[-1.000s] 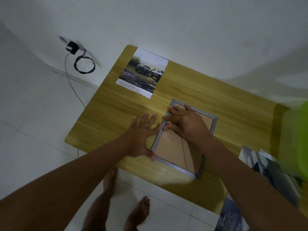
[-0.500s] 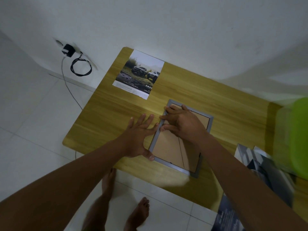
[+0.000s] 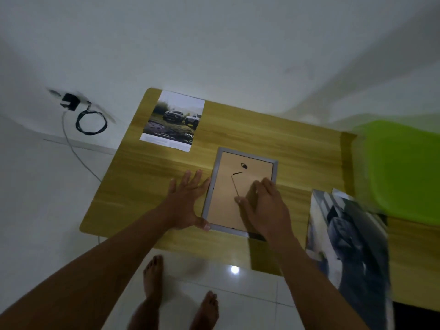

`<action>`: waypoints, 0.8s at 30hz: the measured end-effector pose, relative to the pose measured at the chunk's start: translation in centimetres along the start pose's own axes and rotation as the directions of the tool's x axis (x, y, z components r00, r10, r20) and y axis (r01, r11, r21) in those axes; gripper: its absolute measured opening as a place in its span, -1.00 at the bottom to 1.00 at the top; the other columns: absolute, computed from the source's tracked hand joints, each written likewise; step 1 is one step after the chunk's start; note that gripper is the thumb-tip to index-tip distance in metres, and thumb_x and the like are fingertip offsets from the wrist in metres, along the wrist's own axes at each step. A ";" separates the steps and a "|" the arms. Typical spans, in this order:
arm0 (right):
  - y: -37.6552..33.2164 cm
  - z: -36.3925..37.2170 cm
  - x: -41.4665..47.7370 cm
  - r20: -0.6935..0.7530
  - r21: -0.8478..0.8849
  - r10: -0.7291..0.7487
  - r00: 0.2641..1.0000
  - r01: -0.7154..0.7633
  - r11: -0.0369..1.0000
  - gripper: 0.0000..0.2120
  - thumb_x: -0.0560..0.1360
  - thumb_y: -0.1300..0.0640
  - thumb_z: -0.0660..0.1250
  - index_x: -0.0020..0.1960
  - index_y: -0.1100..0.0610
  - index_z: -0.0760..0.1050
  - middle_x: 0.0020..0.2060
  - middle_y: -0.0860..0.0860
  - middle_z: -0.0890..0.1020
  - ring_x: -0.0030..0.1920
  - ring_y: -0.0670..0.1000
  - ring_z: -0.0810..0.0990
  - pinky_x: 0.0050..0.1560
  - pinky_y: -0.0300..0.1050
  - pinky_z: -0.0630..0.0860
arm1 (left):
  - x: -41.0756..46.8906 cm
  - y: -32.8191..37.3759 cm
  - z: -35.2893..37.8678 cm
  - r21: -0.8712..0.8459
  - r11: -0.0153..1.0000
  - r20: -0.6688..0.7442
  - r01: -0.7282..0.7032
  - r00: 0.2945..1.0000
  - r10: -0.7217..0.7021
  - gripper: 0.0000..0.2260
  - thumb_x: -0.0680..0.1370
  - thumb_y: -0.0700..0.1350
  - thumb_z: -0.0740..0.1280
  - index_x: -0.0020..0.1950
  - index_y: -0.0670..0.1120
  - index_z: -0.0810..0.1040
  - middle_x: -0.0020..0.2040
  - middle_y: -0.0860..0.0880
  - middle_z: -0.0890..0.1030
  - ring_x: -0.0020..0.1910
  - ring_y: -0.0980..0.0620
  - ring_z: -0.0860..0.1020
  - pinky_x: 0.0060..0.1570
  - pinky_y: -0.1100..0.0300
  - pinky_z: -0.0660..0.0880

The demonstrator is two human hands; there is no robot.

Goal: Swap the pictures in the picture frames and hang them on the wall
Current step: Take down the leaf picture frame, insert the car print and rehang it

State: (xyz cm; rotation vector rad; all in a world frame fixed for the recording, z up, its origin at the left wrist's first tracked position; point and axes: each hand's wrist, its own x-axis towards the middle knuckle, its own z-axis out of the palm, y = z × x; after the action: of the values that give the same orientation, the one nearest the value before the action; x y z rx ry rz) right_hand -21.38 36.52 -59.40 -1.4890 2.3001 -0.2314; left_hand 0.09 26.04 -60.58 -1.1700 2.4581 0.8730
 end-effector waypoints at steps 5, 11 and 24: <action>-2.0 0.6 -0.4 -0.041 0.050 0.031 0.999 -0.029 0.998 -0.53 0.58 -0.13 0.26 0.27 0.23 0.39 0.30 0.18 0.41 0.37 0.18 0.33 0.31 0.14 0.43 | 0.2 0.1 0.0 0.054 0.999 0.030 -0.001 1.000 0.000 0.17 0.23 0.38 0.46 0.52 0.19 -0.33 0.53 0.03 -0.39 0.47 -0.08 -0.45 0.39 -0.21 -0.38; -2.8 -0.1 -0.4 -0.057 0.177 0.078 0.995 -0.067 0.982 -0.63 0.57 -0.05 0.26 0.19 0.23 0.36 0.12 0.15 0.44 0.16 0.16 0.43 0.15 0.09 0.46 | 0.2 0.1 -0.2 0.059 0.998 0.046 -0.003 0.999 0.001 0.20 0.21 0.36 0.48 0.53 0.17 -0.31 0.53 0.02 -0.39 0.47 -0.09 -0.45 0.38 -0.20 -0.39; -2.1 0.1 -0.3 -0.049 0.227 0.137 0.989 -0.123 0.966 -0.60 0.53 -0.10 0.33 0.20 0.16 0.38 0.11 0.09 0.49 0.06 0.09 0.52 -0.09 -0.11 0.42 | 0.3 0.2 -0.1 0.105 0.995 0.053 0.002 0.999 -0.007 0.21 0.19 0.42 0.45 0.53 0.19 -0.33 0.52 0.00 -0.40 0.47 -0.10 -0.44 0.39 -0.25 -0.35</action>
State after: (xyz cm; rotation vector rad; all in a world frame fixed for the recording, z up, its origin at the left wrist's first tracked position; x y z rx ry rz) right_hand -19.46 35.89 -58.72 -1.2315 2.3221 -0.4907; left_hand -0.24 25.83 -60.56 -1.1013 2.4258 0.7546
